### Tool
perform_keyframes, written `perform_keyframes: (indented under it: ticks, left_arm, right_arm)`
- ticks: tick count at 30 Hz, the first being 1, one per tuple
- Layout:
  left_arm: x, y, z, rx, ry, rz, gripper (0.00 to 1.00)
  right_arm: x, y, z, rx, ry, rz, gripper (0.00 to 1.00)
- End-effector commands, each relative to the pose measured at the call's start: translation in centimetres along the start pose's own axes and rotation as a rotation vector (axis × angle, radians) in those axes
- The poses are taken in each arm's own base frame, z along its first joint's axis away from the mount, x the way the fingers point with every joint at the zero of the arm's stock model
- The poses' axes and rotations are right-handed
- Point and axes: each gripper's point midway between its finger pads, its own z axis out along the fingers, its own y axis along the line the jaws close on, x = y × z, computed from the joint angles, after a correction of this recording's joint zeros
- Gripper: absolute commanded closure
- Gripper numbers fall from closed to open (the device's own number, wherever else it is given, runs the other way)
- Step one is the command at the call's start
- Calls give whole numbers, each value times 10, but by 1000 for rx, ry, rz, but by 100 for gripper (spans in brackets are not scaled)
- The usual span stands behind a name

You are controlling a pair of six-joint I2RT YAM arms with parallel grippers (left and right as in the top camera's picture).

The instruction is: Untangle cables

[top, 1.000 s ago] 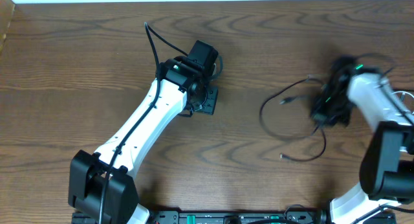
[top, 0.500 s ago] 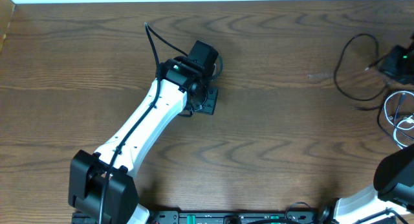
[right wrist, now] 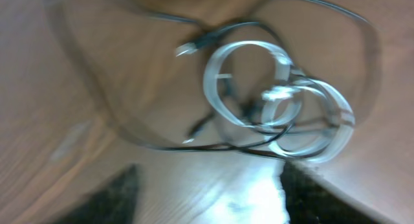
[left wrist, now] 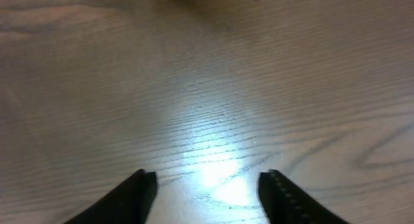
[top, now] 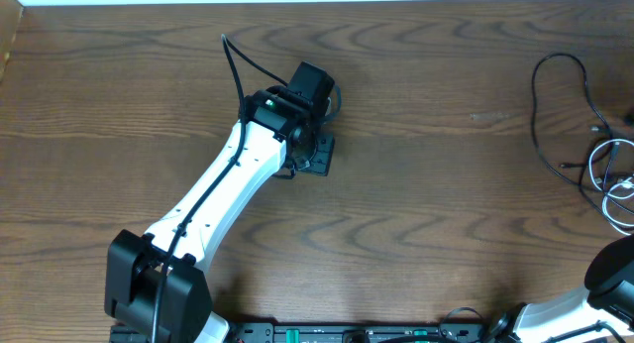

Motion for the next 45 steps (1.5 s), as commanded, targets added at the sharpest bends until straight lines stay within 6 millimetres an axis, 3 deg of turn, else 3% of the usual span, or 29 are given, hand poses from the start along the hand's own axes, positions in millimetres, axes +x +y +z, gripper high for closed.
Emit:
perform_keyframes:
  ticks: [1, 5, 7, 12, 16, 19, 26, 32, 39, 45]
  left_arm:
    - [-3, 12, -3, -61, -20, -23, 35]
    - [-11, 30, -16, -111, -75, -104, 33]
    - [-17, 42, -27, -112, -114, -158, 21]
    - [-25, 86, -53, -124, -200, -328, 8]
    - [-14, 116, -55, -153, -167, -443, 6]
    - [9, 131, -54, -182, -82, -493, 6]
    - [63, 153, -61, -229, 117, -590, 5]
    - [86, 154, -66, -232, 161, -572, 5]
    - [92, 150, -86, -209, -87, -543, 5]
    - [107, 144, -111, -186, -431, -472, 5]
  right_arm:
    - [7, 55, -16, -265, 12, -141, 25]
    - [29, 88, -20, -335, 60, -275, 16]
    - [46, 107, -23, -356, 93, -370, 14]
    - [94, 154, -31, -405, 169, -627, 7]
    - [119, 177, -33, -357, 185, -739, 1]
    - [134, 186, -35, -308, 201, -744, 1]
    - [171, 184, -41, -263, 316, -769, 1]
    - [187, 171, -38, -237, 377, -760, 1]
    - [194, 162, -43, -307, 197, -728, 1]
    - [193, 144, -75, -391, -136, -715, 1]
